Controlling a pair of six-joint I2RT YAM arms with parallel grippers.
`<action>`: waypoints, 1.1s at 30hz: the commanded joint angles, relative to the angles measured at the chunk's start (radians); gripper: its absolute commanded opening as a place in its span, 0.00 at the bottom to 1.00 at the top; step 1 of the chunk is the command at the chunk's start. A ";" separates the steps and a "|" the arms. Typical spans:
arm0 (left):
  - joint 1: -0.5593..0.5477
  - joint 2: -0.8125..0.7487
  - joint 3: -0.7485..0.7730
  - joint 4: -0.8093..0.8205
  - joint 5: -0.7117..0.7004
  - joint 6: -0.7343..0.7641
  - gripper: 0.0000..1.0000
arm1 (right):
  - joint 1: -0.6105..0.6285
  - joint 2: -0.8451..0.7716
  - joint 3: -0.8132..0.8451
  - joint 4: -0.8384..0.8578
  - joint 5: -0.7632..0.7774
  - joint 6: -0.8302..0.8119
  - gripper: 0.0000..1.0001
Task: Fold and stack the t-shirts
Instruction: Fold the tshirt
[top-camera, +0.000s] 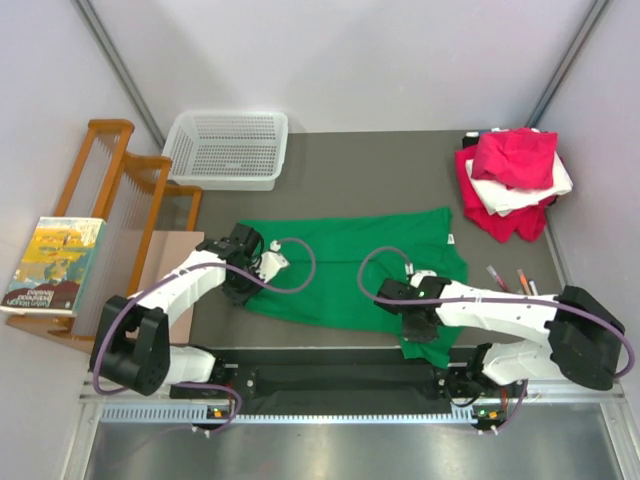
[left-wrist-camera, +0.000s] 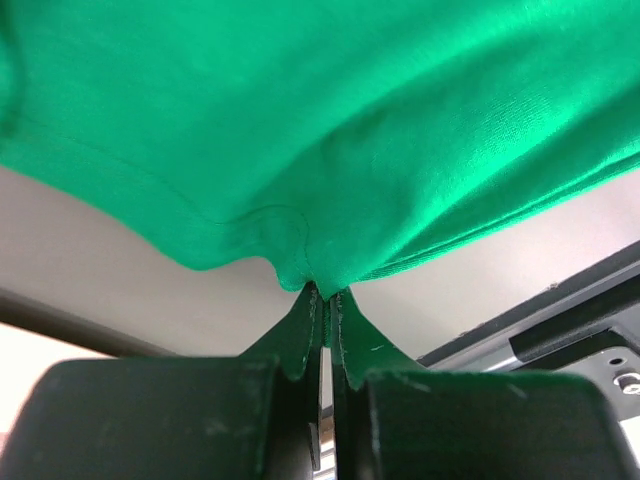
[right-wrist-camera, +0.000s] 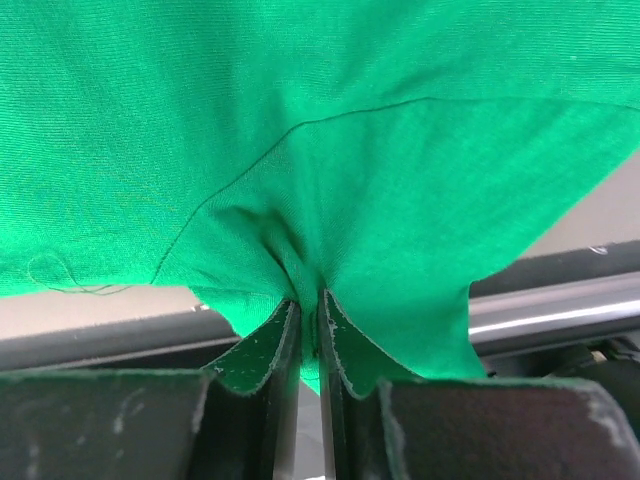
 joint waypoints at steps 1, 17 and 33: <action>0.001 -0.036 0.047 -0.019 0.007 -0.013 0.00 | -0.013 -0.078 0.047 -0.109 0.018 -0.002 0.09; 0.001 -0.073 0.121 -0.093 -0.018 -0.012 0.00 | -0.023 -0.138 0.138 -0.178 -0.013 -0.063 0.10; 0.003 0.079 0.177 0.019 -0.035 0.004 0.00 | -0.296 0.028 0.238 0.007 0.071 -0.301 0.10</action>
